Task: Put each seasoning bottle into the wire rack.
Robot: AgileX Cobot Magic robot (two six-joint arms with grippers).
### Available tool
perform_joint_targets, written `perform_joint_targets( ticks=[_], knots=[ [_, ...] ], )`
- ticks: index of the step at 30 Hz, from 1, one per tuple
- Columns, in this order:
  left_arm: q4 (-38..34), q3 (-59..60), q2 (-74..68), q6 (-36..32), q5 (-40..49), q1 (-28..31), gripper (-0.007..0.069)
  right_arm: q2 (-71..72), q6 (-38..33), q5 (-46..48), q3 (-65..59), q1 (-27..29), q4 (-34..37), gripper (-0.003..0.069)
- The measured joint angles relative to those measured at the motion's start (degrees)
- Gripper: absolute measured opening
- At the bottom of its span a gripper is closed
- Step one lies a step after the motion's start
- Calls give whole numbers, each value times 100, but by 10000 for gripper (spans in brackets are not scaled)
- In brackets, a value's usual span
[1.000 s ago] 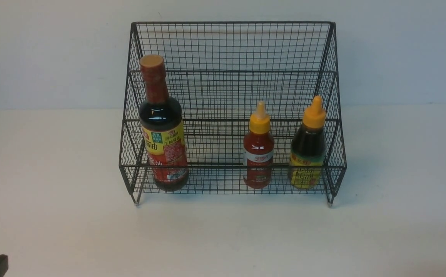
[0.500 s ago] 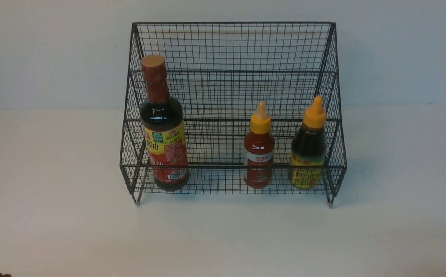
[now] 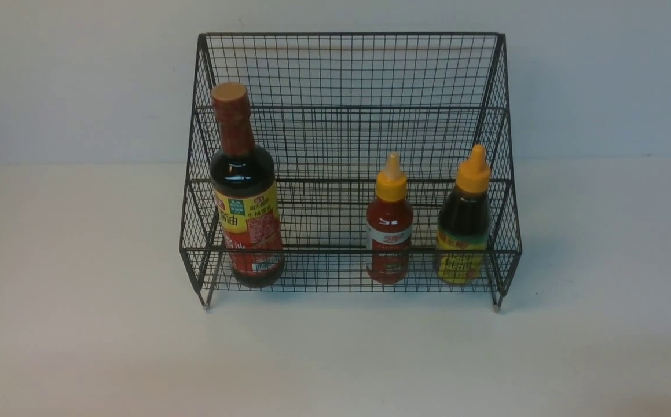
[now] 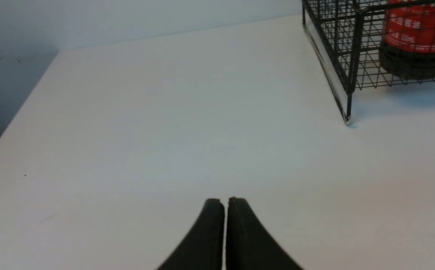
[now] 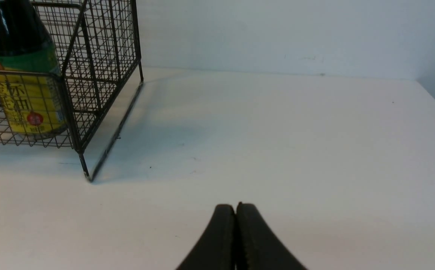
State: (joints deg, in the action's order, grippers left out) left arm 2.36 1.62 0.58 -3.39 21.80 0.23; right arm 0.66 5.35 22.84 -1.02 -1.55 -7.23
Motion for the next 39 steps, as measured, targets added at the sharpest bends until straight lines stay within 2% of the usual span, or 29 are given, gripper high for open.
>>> perform_joint_targets(
  ticks=[10,39],
  knots=[
    [0,0,0,0,0,-353,-4,0,5,0,-5,0,0,-15],
    [0,0,0,0,0,-369,-4,0,5,-3,-5,0,-6,-15]
  ],
)
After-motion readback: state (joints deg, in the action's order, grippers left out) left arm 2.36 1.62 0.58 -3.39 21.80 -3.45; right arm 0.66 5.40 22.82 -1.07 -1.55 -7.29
